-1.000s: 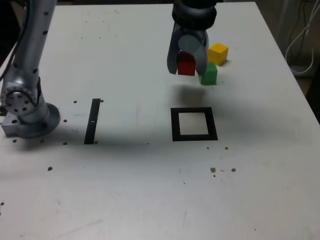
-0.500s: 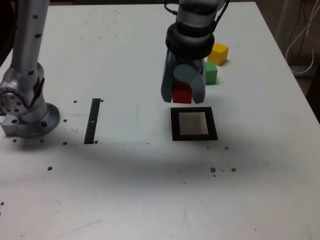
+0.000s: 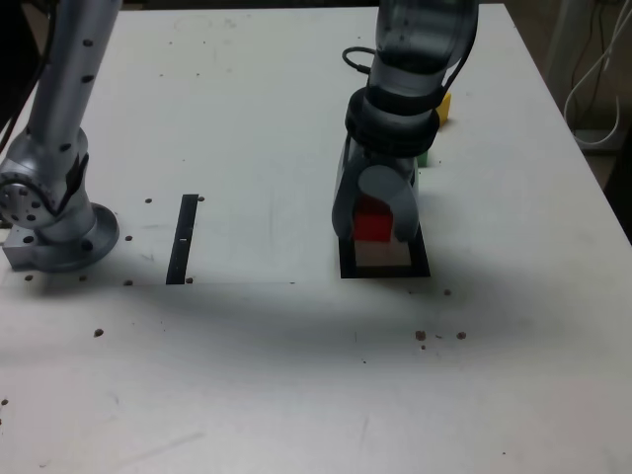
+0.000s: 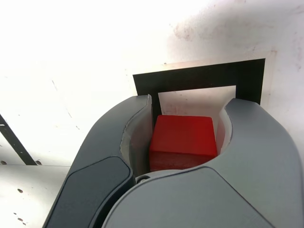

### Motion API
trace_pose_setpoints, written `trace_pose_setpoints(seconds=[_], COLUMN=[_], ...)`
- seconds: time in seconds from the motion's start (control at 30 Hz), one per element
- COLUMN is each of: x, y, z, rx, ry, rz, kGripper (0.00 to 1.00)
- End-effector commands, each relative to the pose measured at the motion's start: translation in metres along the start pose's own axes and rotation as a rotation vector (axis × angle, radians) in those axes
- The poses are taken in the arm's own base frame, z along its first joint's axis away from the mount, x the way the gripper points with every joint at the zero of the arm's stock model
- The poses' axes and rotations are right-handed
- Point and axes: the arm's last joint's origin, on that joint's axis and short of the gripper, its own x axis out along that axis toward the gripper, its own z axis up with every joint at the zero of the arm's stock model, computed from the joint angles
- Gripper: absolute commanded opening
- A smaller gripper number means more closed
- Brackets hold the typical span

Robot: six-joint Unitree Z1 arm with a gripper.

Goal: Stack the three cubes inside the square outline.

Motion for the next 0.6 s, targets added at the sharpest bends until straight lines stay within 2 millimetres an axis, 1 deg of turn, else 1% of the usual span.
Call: trace_pose_setpoints(seconds=[0.0, 0.1, 0.27, 0.37, 0.5, 0.57], x=[0.004, 0.007, 0.008, 0.01, 0.014, 0.016], y=[-0.001, -0.002, -0.002, -0.003, -0.003, -0.004], z=[0.0, 0.0, 0.001, 0.003, 0.008, 0.009], rx=[0.006, 0.014, 0.035, 0.051, 0.078, 0.088], ry=[0.011, 0.012, 0.005, 0.007, 0.012, 0.014], rz=[-0.007, -0.015, -0.028, -0.036, -0.055, -0.06], kGripper=[0.2, 0.21, 0.26, 0.35, 0.51, 0.57])
